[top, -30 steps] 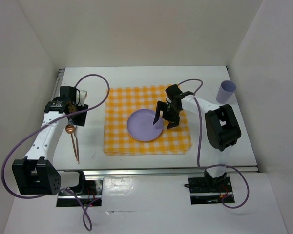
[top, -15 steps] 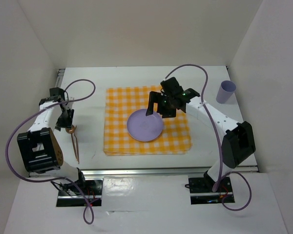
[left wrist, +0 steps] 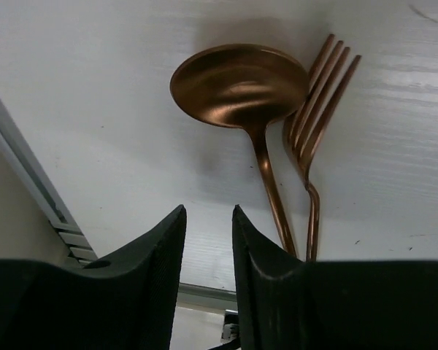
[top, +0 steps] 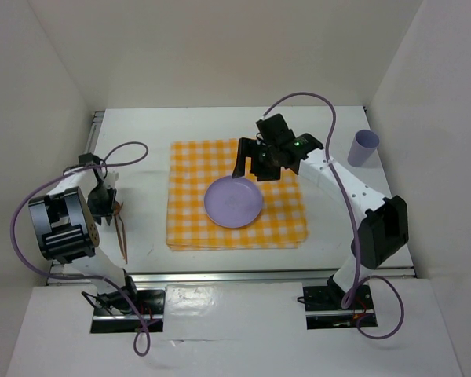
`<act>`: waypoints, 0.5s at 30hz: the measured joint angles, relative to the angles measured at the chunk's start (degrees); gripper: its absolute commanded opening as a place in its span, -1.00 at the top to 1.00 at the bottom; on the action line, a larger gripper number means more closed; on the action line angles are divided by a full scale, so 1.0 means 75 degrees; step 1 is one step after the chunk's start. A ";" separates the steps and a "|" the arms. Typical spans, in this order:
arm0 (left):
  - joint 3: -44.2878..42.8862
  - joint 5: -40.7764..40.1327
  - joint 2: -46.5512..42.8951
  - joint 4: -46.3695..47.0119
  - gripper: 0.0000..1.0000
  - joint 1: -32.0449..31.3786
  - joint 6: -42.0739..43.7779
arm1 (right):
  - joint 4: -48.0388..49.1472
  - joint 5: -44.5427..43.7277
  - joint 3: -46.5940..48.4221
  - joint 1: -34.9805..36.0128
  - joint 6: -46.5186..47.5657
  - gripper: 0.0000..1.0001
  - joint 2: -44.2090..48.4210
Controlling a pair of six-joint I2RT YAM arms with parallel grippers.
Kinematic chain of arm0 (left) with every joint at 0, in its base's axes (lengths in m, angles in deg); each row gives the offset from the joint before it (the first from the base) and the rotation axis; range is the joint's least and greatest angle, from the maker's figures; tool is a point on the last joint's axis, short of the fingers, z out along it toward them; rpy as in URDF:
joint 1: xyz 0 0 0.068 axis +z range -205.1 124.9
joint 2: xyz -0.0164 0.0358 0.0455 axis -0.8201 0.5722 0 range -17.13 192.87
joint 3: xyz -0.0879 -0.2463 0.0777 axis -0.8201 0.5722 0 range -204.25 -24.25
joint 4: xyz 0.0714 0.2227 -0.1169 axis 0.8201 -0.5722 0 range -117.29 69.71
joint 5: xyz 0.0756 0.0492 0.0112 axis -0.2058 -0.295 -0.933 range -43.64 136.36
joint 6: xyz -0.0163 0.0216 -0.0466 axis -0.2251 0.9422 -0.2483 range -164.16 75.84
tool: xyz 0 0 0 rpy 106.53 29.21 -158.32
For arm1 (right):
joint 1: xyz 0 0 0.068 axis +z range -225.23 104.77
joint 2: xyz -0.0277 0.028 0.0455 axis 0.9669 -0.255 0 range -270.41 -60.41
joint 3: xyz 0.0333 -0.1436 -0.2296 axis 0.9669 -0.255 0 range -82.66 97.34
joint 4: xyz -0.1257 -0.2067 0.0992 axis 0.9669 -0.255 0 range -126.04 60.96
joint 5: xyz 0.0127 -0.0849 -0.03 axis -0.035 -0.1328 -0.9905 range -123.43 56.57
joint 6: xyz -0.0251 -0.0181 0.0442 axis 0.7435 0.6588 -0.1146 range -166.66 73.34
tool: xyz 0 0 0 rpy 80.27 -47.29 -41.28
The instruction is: Set the dinner table for one person
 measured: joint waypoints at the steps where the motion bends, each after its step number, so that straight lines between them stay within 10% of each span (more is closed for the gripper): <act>1: -0.0003 0.0070 0.0122 0.0012 0.23 0.0076 0.0015 | 0.0003 0.0020 0.0041 0.0026 -0.0052 -0.82 -0.0052; 15: -0.0006 0.1489 -0.0082 -0.0058 0.23 0.0277 0.0172 | -0.0230 0.0070 0.0694 0.0653 -0.0595 -0.80 -0.0787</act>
